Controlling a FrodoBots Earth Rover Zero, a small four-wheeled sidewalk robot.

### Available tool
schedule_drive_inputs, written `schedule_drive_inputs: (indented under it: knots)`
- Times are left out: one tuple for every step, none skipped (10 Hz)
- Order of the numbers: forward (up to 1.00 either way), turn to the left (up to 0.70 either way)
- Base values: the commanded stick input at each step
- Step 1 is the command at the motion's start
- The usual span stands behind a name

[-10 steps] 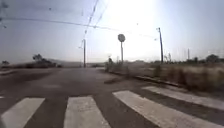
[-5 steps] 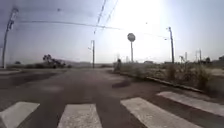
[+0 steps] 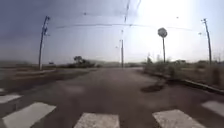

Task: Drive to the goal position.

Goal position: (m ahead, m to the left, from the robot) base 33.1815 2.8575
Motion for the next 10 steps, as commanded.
schedule_drive_inputs:
  knots:
    - [0.28, 0.00]
    - [0.69, 0.00]
    - [0.70, 0.00]
    - [0.70, 0.00]
    - [0.70, 0.00]
    - [0.70, 0.00]
    - [0.70, 0.00]
    - [0.70, 0.00]
    - [0.70, 0.00]
    - [0.70, 0.00]
